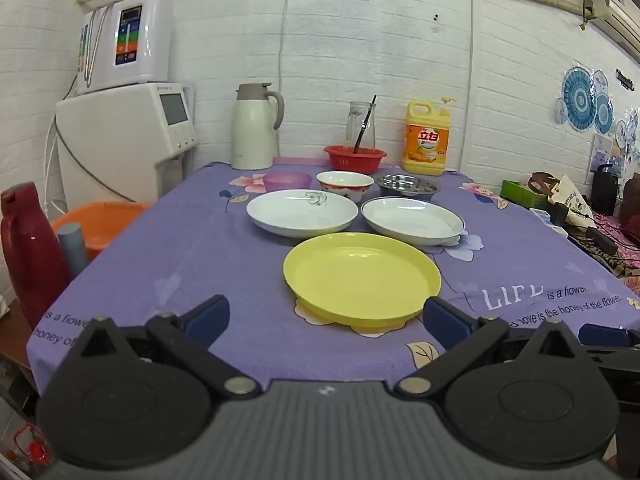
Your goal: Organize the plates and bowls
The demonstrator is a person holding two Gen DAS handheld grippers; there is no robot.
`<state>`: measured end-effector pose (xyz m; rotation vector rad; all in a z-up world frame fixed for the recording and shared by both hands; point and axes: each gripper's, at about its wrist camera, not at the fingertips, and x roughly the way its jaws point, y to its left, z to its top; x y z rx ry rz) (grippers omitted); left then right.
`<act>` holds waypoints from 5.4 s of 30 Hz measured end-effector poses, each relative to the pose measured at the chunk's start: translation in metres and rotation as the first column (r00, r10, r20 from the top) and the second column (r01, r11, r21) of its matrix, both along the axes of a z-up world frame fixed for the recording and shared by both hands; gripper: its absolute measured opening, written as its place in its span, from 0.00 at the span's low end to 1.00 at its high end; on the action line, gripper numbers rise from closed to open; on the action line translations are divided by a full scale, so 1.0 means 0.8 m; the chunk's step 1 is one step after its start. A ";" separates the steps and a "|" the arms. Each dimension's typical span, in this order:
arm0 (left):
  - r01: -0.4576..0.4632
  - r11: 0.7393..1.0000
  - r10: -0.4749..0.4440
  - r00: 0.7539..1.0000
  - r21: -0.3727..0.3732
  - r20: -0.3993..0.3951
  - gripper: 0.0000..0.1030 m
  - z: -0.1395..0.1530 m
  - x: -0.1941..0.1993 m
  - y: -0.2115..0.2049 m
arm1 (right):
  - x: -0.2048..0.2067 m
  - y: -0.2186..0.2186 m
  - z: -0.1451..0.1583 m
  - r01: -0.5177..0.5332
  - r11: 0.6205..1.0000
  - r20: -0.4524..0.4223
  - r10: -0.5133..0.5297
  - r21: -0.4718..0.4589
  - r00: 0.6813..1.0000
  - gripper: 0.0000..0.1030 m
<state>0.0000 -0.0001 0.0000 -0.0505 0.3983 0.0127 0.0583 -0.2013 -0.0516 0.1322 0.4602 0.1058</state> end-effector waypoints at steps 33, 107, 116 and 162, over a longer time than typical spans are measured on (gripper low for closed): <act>0.004 1.000 -0.004 1.000 0.005 -0.003 1.00 0.001 0.002 -0.009 | -0.005 0.001 0.003 0.002 1.000 0.007 -0.002 0.008 1.000 1.00; 0.070 0.986 -0.115 0.942 -0.149 -0.315 1.00 -0.058 0.268 0.068 | 0.219 0.068 -0.024 -0.179 0.977 -0.209 0.153 -0.114 0.966 1.00; 0.131 0.985 -0.159 0.945 -0.114 -0.287 0.95 -0.061 0.268 0.060 | 0.222 0.068 -0.022 -0.204 0.971 -0.201 0.177 -0.123 0.963 1.00; -0.083 0.980 0.039 0.972 -0.184 -0.232 0.96 -0.035 0.242 0.177 | 0.224 0.135 -0.007 -0.327 0.942 -0.166 0.334 0.071 0.928 1.00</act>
